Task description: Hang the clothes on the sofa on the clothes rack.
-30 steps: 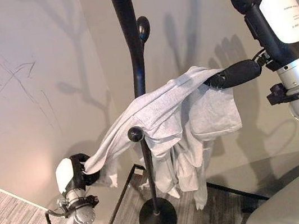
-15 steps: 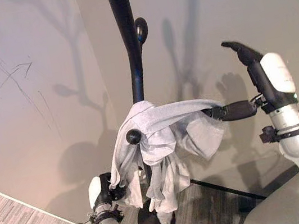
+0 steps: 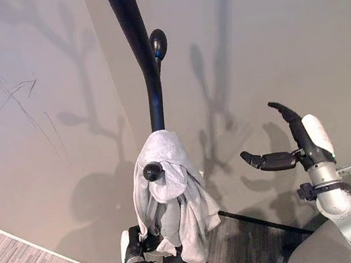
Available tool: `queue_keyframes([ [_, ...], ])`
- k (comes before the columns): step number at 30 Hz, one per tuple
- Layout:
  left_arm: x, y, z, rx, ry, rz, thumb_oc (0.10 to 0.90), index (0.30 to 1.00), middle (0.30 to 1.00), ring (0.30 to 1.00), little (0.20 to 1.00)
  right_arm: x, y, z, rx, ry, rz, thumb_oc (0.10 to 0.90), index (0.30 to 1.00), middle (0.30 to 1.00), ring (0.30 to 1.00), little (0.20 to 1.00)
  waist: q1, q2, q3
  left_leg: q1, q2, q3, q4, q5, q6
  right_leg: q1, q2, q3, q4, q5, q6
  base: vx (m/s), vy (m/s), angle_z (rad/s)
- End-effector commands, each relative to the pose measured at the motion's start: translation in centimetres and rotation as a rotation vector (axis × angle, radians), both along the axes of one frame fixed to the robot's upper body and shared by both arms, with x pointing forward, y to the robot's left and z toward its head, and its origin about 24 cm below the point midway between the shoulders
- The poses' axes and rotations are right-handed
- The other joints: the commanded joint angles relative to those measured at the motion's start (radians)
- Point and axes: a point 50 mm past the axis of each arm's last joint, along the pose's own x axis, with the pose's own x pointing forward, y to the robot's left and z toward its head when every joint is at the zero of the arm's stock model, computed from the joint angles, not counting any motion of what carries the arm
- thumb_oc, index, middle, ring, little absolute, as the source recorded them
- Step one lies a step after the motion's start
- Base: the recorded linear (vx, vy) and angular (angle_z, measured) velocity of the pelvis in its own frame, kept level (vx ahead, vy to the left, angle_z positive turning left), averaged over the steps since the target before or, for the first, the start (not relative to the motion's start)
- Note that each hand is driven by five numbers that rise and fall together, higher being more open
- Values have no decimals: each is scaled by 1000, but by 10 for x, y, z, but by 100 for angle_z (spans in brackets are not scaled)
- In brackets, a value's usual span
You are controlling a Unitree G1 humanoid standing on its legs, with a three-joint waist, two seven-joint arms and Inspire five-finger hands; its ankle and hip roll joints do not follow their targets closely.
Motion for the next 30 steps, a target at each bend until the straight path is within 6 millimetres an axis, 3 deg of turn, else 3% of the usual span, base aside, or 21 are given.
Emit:
queue_keyframes([
  [1,-16,26,-10,34,91,78,800,900,900,900,900,6,-9,31,43,-188,-53,800,900,900,900,900,18,-30,-53,34,28,-25,9,-125,-2,6,-107,2,28,-80,102,0,0,0],
  [10,-14,23,-6,-100,21,148,800,900,900,900,900,0,-5,-12,149,-45,-112,800,900,900,900,900,19,-19,-49,35,26,-30,9,-123,-1,5,-108,-2,38,-84,99,0,0,0],
  [13,-15,26,-2,-253,-49,211,800,900,900,900,900,-5,-1,-37,208,37,-146,800,900,900,900,900,28,-17,-42,31,24,-37,9,-120,0,3,-109,-8,42,-85,98,0,0,0],
  [15,-21,33,-2,-405,-96,342,800,900,900,900,900,-10,0,-52,298,80,-193,800,900,900,900,900,35,-18,-40,30,23,-42,9,-119,0,5,-109,-11,41,-86,96,-9,-16,5],
  [18,-25,38,-4,-481,-112,404,800,900,900,900,900,-16,3,-69,371,140,-226,800,900,900,900,900,41,-18,-39,31,22,-48,9,-120,0,10,-110,-13,41,-89,95,0,-11,8],
  [19,-30,42,-4,-495,-121,410,800,900,900,900,900,-23,2,-82,391,195,-252,800,900,900,900,900,46,-16,-40,33,21,-50,9,-121,0,14,-112,-16,40,-91,94,7,-9,10],
  [25,-31,44,3,-525,-171,354,800,900,900,900,900,-37,1,-112,424,323,-323,800,900,900,900,900,51,-5,-36,32,19,-57,9,-118,1,20,-117,-27,39,-92,94,2,1,6],
  [28,-39,41,-2,-567,-152,381,800,900,900,900,900,-51,5,-144,522,466,-398,800,900,900,900,900,56,6,-31,28,15,-63,9,-115,1,21,-120,-35,40,-94,93,-3,13,17],
  [30,-40,40,-2,-579,-151,387,800,900,900,900,900,-53,6,-148,533,487,-403,800,900,900,900,900,56,8,-29,28,15,-64,9,-115,1,22,-121,-37,40,-95,93,-1,7,6],
])
